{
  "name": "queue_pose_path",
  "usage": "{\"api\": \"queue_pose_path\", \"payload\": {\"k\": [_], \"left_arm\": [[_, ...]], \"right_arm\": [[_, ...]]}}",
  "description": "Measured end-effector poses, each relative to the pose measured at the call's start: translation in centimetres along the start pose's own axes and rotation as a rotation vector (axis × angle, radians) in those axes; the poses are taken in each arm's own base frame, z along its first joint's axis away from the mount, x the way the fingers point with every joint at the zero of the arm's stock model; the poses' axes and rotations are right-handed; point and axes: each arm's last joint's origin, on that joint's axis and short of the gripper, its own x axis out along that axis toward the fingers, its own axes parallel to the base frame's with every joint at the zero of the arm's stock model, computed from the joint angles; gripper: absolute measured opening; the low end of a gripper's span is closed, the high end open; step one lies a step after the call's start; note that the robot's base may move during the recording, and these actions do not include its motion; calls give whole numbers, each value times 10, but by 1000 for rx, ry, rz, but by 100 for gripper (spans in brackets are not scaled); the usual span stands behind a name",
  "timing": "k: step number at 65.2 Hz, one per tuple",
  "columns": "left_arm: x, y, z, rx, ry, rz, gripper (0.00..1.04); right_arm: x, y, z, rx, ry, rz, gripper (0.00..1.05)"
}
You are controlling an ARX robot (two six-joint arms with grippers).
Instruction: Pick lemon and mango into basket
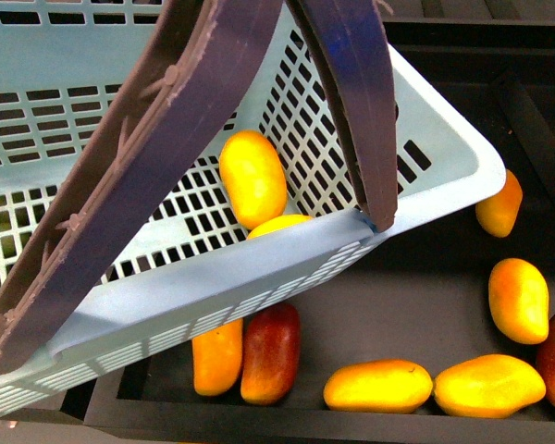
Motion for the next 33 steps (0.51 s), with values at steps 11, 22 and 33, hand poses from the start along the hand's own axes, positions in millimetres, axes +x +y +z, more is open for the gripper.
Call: {"api": "queue_pose_path", "payload": {"k": [11, 22, 33], "left_arm": [[0, 0, 0, 0, 1, -1, 4], [0, 0, 0, 1, -1, 0, 4], [0, 0, 0, -1, 0, 0, 4]], "right_arm": [[-9, 0, -5, 0, 33, 0, 2], [-12, 0, -3, 0, 7, 1, 2], [-12, 0, -3, -1, 6, 0, 3]]}}
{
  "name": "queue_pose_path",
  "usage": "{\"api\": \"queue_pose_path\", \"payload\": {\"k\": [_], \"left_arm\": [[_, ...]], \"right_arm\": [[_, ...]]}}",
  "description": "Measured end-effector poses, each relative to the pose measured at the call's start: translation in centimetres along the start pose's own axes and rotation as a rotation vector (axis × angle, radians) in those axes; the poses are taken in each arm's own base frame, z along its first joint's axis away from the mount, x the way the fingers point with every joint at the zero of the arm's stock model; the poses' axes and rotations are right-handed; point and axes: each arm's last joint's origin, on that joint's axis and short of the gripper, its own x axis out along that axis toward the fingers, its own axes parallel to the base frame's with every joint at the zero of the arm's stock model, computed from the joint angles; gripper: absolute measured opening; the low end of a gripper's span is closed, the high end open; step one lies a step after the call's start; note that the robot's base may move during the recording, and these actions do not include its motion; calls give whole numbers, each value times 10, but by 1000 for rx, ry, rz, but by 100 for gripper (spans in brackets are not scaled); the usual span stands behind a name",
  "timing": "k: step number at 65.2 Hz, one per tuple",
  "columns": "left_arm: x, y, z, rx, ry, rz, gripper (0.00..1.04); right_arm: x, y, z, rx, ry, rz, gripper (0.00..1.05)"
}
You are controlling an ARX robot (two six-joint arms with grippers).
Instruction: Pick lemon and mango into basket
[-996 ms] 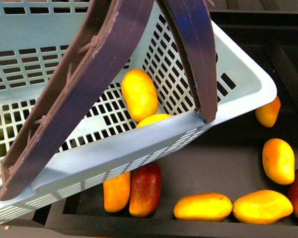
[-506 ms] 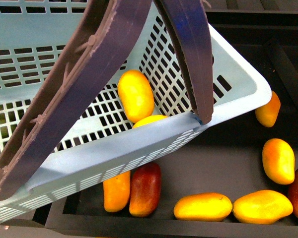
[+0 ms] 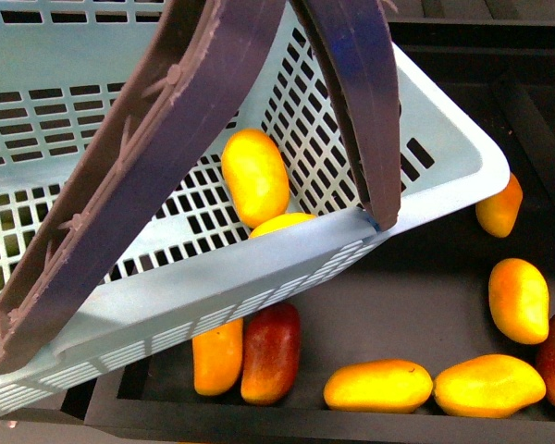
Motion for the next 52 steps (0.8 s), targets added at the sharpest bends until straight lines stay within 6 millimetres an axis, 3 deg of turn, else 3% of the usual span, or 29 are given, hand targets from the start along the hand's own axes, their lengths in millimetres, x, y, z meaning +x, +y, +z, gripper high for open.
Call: {"api": "queue_pose_path", "payload": {"k": [36, 52], "left_arm": [[0, 0, 0, 1, 0, 0, 4], [0, -2, -3, 5, 23, -14, 4]], "right_arm": [[0, 0, 0, 0, 0, 0, 94], [0, 0, 0, 0, 0, -2, 96]]}}
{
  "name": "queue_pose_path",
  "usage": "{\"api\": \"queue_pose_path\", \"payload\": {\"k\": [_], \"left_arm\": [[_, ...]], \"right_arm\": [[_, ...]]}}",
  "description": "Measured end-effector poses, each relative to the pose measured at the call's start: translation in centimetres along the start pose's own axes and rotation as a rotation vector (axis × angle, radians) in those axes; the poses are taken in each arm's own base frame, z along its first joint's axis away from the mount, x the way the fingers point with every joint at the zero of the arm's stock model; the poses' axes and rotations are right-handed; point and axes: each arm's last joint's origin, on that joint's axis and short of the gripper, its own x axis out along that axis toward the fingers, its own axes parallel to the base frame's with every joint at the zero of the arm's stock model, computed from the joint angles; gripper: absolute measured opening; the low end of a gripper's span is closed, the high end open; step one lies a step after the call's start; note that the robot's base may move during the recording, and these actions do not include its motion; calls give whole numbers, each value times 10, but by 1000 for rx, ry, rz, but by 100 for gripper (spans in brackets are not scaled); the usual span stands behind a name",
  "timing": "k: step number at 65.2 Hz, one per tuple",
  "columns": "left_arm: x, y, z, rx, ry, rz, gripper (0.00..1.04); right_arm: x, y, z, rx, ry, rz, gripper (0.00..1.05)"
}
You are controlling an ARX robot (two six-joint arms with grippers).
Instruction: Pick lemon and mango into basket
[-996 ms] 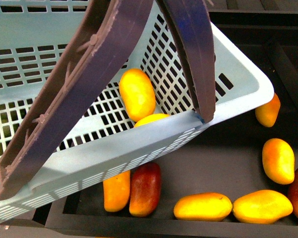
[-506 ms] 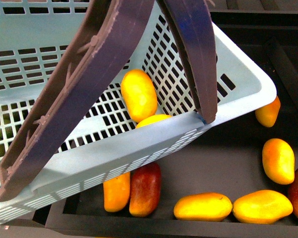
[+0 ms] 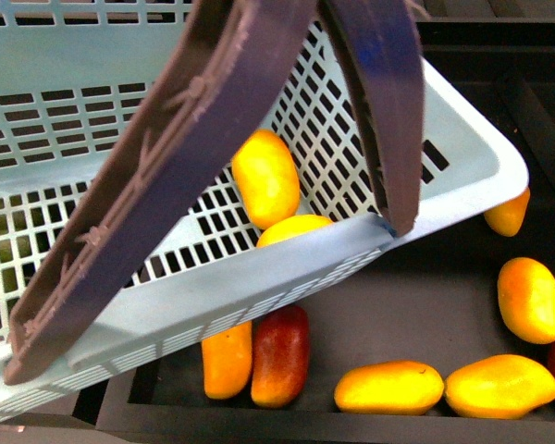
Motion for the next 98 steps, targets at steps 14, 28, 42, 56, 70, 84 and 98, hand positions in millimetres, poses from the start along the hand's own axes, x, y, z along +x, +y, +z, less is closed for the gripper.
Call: {"api": "queue_pose_path", "payload": {"k": [14, 28, 42, 56, 70, 84, 98], "left_arm": [[0, 0, 1, -9, -13, 6, 4], [0, 2, 4, -6, -26, 16, 4], [0, 2, 3, -6, -20, 12, 4], [0, 2, 3, -6, -21, 13, 4], [0, 2, 4, -3, -29, 17, 4], [0, 2, 4, -4, -22, 13, 4], [0, 4, 6, -8, -34, 20, 4]], "right_arm": [[0, 0, 0, 0, 0, 1, 96], [0, 0, 0, 0, 0, 2, 96], [0, 0, 0, 0, -1, 2, 96], [0, 0, 0, 0, -2, 1, 96], [0, 0, 0, 0, -2, 1, 96], [0, 0, 0, 0, -1, 1, 96], [0, 0, 0, 0, 0, 8, 96]]}}
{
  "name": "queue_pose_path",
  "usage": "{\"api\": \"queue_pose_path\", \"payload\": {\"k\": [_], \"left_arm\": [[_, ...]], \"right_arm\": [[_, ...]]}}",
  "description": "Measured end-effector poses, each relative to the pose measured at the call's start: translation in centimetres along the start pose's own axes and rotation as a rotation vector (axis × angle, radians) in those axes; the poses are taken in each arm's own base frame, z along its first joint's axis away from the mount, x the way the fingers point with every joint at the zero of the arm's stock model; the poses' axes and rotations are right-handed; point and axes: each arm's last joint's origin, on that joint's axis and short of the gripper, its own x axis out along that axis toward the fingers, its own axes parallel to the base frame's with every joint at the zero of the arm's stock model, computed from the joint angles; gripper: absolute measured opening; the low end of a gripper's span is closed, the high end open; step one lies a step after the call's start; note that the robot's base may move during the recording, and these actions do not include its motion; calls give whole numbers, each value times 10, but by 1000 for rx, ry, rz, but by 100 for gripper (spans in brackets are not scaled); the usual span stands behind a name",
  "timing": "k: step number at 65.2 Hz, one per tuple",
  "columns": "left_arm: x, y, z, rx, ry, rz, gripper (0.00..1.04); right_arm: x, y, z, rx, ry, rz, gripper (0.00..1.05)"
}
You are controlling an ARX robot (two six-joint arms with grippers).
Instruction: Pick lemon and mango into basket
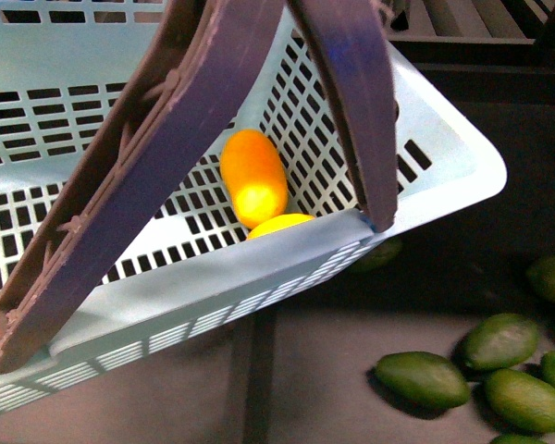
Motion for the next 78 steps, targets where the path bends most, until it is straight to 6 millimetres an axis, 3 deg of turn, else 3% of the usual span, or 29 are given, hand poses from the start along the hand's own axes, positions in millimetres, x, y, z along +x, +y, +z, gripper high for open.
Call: {"api": "queue_pose_path", "payload": {"k": [15, 25, 32, 40, 55, 67, 78], "left_arm": [[1, 0, 0, 20, -42, 17, 4], [25, 4, -1, -67, -477, 17, 4], [35, 12, 26, -149, -606, 34, 5], [56, 23, 40, -230, -605, 26, 5], [139, 62, 42, -416, -514, 112, 4], [166, 57, 57, -494, -533, 53, 4], [189, 70, 58, -519, -528, 85, 4]], "right_arm": [[0, 0, 0, 0, 0, -2, 96], [0, 0, 0, 0, 0, -4, 96], [0, 0, 0, 0, 0, -10, 96], [0, 0, 0, 0, 0, -6, 96], [0, 0, 0, 0, 0, -6, 96], [0, 0, 0, 0, 0, -6, 96], [0, 0, 0, 0, 0, -6, 96]]}}
